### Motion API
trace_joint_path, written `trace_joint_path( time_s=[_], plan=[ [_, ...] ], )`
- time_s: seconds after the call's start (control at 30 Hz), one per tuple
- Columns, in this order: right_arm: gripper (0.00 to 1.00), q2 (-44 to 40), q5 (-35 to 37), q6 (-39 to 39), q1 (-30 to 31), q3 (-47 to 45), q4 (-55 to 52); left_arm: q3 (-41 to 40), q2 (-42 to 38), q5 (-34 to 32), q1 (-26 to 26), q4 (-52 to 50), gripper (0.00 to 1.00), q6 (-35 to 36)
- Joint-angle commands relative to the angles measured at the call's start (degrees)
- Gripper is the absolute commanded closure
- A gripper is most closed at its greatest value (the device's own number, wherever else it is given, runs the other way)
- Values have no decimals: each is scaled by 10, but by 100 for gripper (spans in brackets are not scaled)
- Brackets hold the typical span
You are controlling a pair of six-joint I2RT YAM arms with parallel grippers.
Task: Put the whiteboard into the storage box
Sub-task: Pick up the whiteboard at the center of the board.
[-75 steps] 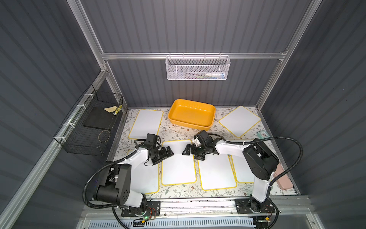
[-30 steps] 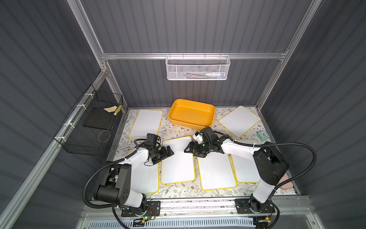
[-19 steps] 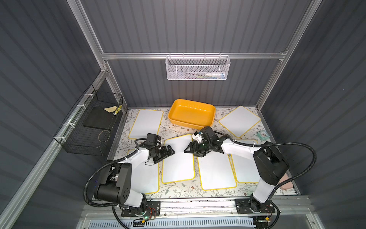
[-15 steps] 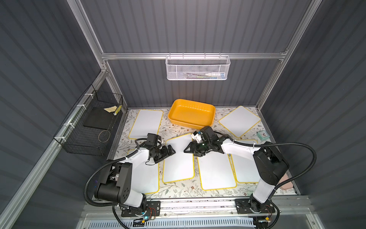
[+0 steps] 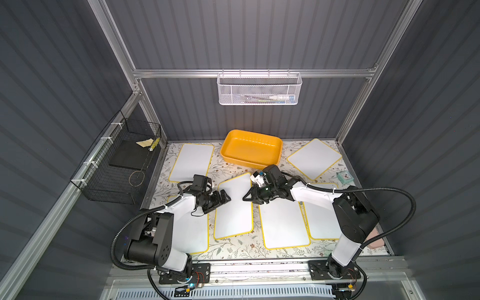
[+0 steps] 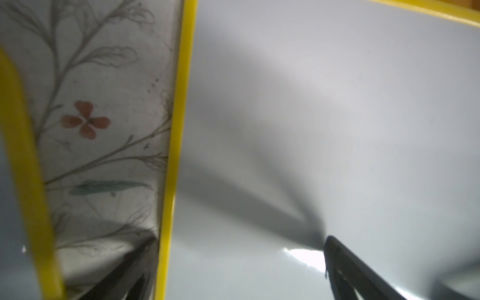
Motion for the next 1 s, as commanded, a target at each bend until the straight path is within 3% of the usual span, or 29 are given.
trace_joint_path(
  time_s=[0.0,0.33,0.63,0.97],
  plan=[
    [84,-19,-16,-11,-3,2,3,-22,17,3,-9,-42,1,-7],
    [100,-34,-19,-24,-14,-4,-6,-12,10,-5,-9,-53,0,-1],
    [100,-82,-34,-44,-37,-18,-10,9,-41,-53,-9,-81,0,13],
    [100,-176,-46,-63,-91,-52,-19,78,-16,-91,-9,-120,1,49]
  ],
)
